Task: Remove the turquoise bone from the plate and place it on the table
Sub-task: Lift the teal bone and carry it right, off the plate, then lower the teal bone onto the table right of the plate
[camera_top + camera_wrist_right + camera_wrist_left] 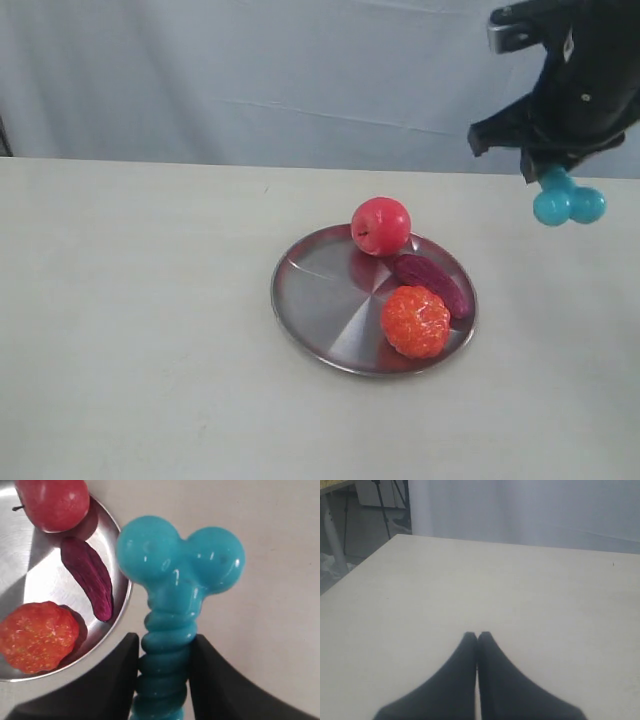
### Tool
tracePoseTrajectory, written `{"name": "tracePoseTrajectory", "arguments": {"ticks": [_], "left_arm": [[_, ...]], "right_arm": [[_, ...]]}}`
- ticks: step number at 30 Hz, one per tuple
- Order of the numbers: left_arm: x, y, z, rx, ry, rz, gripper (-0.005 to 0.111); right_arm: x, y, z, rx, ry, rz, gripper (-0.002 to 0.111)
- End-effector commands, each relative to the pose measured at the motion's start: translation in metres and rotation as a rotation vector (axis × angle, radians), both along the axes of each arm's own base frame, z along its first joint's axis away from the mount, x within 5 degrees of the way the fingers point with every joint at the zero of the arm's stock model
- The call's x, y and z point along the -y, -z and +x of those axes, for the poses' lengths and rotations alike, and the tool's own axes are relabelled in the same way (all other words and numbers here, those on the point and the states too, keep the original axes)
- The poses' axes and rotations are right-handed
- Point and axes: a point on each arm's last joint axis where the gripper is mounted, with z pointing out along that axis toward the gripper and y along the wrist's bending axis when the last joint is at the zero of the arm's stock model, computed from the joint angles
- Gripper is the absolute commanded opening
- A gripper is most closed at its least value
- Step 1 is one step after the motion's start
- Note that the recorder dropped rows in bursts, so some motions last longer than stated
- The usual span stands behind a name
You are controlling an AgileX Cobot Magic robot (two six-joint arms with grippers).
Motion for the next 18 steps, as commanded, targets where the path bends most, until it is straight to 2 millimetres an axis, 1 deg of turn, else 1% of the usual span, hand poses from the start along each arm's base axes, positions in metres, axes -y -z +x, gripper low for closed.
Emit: {"name": "tracePoseTrajectory", "arguments": {"ticks": [1, 2, 6, 11, 14, 18], "left_arm": [[0.000, 0.001, 0.000, 0.001, 0.005, 0.000, 0.000], [0.000, 0.001, 0.000, 0.001, 0.005, 0.000, 0.000], [0.000, 0.001, 0.000, 0.001, 0.005, 0.000, 0.000], [0.000, 0.001, 0.000, 0.001, 0.005, 0.000, 0.000], [0.000, 0.001, 0.000, 0.001, 0.005, 0.000, 0.000], [0.000, 0.001, 0.000, 0.001, 0.005, 0.000, 0.000]], "right_arm": [[0.012, 0.030, -0.004, 0.023, 0.012, 0.036, 0.000], [0.015, 0.041, -0.005, 0.025, 0.008, 0.038, 0.000], [0.022, 0.076, -0.005, 0.018, 0.015, 0.057, 0.000], [0.028, 0.121, 0.000, -0.055, 0.034, 0.096, 0.000], [0.029, 0.142, 0.006, -0.089, 0.034, 0.107, 0.000], [0.030, 0.163, 0.014, -0.080, 0.043, 0.121, 0.000]]}}
